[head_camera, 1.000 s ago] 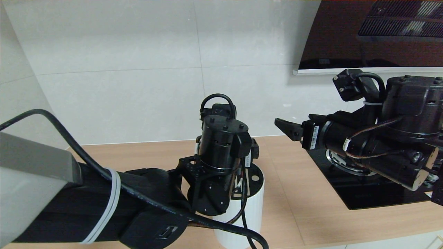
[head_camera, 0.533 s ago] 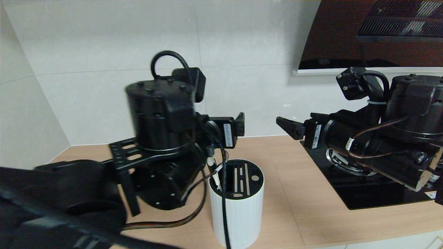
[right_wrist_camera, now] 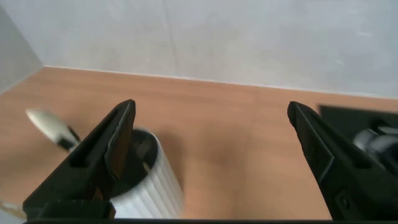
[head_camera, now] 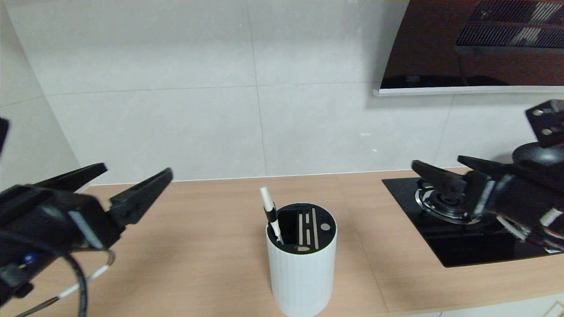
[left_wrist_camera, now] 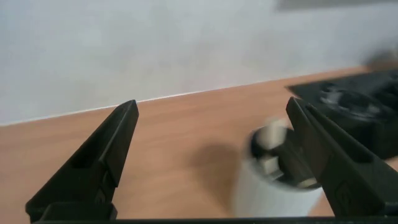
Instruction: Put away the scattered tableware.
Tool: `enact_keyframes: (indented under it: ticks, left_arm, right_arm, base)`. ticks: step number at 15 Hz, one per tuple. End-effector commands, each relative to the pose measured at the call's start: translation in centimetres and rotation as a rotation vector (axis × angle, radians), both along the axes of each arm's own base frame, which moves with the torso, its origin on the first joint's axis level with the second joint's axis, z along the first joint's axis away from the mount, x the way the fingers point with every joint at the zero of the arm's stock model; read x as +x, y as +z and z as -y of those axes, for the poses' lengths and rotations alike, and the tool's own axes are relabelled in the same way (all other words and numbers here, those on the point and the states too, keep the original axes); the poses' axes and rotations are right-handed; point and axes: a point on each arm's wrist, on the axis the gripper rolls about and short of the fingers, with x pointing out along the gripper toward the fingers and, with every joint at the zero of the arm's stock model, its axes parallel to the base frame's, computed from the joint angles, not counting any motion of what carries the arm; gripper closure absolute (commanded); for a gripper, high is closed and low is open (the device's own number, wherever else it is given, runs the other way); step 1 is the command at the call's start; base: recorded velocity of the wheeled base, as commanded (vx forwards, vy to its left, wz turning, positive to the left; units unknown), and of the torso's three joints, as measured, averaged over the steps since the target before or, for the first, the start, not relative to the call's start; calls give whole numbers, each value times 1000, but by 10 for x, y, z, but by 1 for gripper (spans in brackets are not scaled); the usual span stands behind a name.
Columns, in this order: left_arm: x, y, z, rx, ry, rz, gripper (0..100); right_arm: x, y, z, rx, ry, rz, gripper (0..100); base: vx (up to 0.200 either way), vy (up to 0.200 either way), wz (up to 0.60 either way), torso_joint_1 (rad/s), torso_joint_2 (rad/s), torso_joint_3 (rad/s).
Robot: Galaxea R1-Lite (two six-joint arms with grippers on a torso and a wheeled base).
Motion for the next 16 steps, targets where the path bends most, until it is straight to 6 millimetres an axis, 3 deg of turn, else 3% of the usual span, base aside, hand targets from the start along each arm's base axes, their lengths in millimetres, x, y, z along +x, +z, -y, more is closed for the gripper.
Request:
enact_keyframes:
  ticks: [1, 4, 6, 8, 12, 14, 16]
  left_arm:
    - [-81, -9, -60, -52, 142, 105, 0]
    - [-135, -33, -82, -52, 254, 119, 0]
    - [-160, -47, -86, -64, 326, 164, 0]
    - [-178, -57, -86, -71, 371, 208, 0]
    - [-173, -71, -84, -169, 524, 166, 0]
    - [-175, -95, -77, -82, 617, 150, 0]
    - [-166, -110, -78, -44, 641, 116, 0]
  right_arm:
    - [-81, -16, 63, 50, -88, 126, 0]
    - [-144, -27, 100, 72, -228, 202, 0]
    - [-184, -43, 113, 41, -285, 199, 0]
    - [-209, -60, 119, 22, -317, 185, 0]
    - [-208, -80, 112, -12, -468, 136, 0]
    - [-214, -89, 107, -6, -598, 174, 0]
    - [-206, -113, 108, -8, -593, 144, 0]
  base:
    - [0, 0, 0, 0, 0, 0]
    - [0, 0, 0, 0, 0, 0]
    - [0, 0, 0, 0, 0, 0]
    - [0, 0, 0, 0, 0, 0]
    - [0, 0, 0, 0, 0, 0]
    - [0, 0, 0, 0, 0, 0]
    - [0, 0, 0, 0, 0, 0]
